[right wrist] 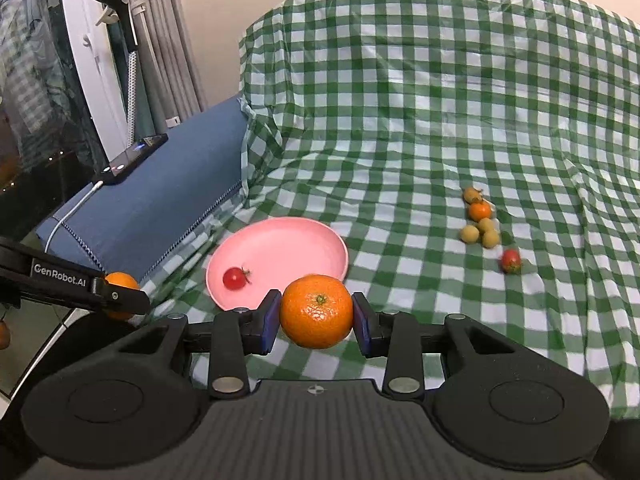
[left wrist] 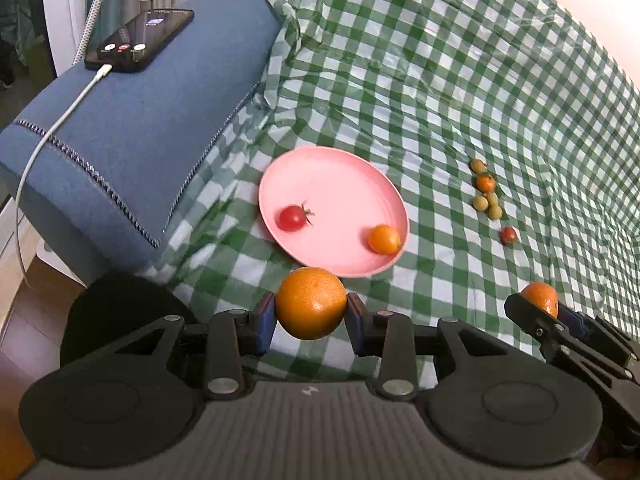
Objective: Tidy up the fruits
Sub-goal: 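Carry both fruits over the pink plate and open both tools to release them, then lift both tools away from the plate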
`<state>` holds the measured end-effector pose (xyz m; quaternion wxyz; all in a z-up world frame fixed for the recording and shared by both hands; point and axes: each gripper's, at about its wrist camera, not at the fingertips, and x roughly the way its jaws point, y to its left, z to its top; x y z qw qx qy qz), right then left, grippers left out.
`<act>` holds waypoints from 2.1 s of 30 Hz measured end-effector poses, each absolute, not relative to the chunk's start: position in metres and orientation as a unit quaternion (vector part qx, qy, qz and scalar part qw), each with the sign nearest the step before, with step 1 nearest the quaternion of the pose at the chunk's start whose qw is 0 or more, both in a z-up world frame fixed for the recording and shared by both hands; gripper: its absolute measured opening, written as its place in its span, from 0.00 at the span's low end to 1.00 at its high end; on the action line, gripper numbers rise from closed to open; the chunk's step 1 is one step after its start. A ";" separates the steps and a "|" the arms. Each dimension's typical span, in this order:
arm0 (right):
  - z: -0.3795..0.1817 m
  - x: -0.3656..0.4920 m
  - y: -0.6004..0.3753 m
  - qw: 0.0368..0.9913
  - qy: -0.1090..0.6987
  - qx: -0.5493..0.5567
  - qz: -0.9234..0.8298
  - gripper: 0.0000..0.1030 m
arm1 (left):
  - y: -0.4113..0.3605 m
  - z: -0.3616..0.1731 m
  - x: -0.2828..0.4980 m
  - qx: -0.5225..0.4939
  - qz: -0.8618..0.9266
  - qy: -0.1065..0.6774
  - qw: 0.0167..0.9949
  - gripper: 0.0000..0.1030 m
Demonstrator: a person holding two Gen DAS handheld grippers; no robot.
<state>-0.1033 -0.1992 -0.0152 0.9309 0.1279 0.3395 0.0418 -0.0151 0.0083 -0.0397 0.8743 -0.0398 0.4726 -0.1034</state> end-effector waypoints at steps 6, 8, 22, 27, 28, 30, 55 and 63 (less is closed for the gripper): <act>-0.022 -0.081 -0.191 0.929 0.343 0.124 0.058 0.38 | 0.004 -0.044 0.020 -0.031 -0.099 0.474 0.874 0.40; -0.027 -0.070 -0.190 0.927 0.349 0.122 0.060 0.38 | 0.001 -0.046 0.033 -0.031 -0.101 0.475 0.874 0.40; -0.072 0.027 -0.181 0.925 0.366 0.080 0.064 0.38 | -0.029 -0.087 0.134 -0.003 -0.114 0.493 0.862 0.39; -0.100 0.059 -0.178 0.917 0.389 0.070 0.056 0.38 | -0.042 -0.113 0.162 0.021 -0.110 0.506 0.855 0.39; -0.104 0.063 -0.178 0.916 0.392 0.070 0.056 0.38 | -0.045 -0.119 0.167 0.027 -0.109 0.511 0.852 0.39; -0.111 0.070 -0.178 0.914 0.398 0.066 0.053 0.38 | -0.048 -0.129 0.174 0.034 -0.109 0.518 0.848 0.39; -0.054 -0.040 -0.184 0.890 0.431 0.145 0.033 0.92 | 0.008 -0.089 0.035 0.030 -0.003 0.496 0.868 1.00; -0.010 -0.076 -0.179 0.925 0.359 0.120 0.029 0.94 | 0.002 -0.057 -0.017 0.047 -0.020 0.450 0.892 1.00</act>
